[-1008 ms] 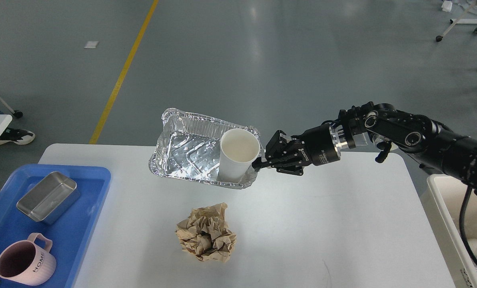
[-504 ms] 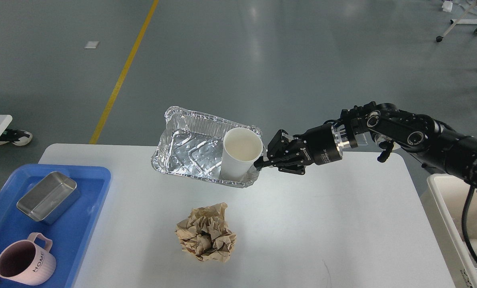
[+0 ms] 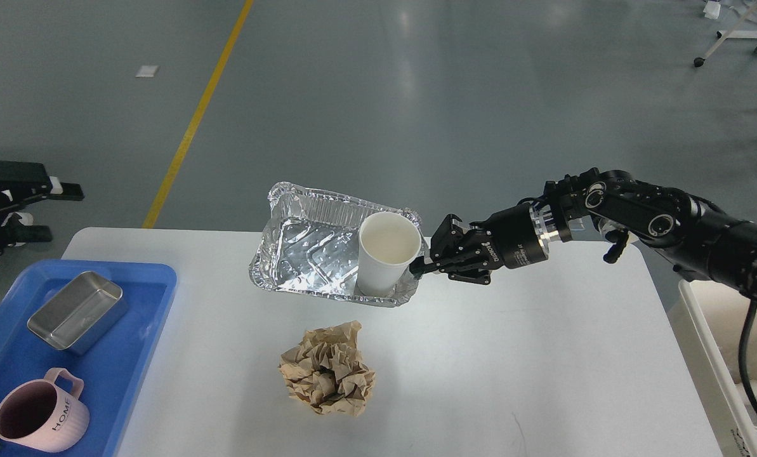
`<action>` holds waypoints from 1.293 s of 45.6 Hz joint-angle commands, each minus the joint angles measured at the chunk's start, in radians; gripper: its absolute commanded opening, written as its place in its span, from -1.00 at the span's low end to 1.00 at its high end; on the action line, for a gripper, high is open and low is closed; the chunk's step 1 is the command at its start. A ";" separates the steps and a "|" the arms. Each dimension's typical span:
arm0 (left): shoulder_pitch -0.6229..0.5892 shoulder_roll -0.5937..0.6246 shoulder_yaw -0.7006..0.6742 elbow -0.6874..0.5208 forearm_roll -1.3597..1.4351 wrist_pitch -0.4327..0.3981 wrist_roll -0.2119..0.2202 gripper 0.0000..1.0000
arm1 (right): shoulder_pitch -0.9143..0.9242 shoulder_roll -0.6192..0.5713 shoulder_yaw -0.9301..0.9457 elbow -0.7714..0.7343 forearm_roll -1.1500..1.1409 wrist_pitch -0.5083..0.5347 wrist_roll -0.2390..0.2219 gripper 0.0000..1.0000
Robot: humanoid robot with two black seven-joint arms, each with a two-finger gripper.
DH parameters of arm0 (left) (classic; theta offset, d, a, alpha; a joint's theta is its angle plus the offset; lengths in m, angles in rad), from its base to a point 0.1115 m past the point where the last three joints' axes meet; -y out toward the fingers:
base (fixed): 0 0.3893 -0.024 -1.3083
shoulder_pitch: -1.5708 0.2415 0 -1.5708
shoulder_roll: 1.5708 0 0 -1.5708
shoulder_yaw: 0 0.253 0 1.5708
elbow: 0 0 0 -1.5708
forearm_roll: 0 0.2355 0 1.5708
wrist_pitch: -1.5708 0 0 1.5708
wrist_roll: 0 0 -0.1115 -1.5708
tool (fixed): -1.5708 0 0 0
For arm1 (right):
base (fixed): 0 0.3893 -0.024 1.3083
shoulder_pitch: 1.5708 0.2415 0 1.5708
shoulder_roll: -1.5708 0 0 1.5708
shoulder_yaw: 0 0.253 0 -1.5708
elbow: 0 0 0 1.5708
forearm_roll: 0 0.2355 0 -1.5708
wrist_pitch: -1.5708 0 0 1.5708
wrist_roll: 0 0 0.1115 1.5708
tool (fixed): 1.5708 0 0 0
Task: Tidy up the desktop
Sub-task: 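Reach the left gripper down and grasp the crumpled brown paper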
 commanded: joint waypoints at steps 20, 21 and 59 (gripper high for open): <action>0.014 -0.408 0.013 0.029 0.073 -0.003 0.439 0.97 | -0.041 -0.052 -0.005 -0.011 -0.005 0.000 0.000 -1.00; 0.016 -0.422 0.013 0.042 0.075 -0.003 0.442 0.97 | -0.041 -0.054 -0.005 -0.009 -0.005 0.000 0.000 -1.00; 0.094 -0.868 0.039 0.253 0.245 0.067 0.421 0.97 | -0.041 -0.087 -0.005 -0.002 -0.005 0.000 0.001 -1.00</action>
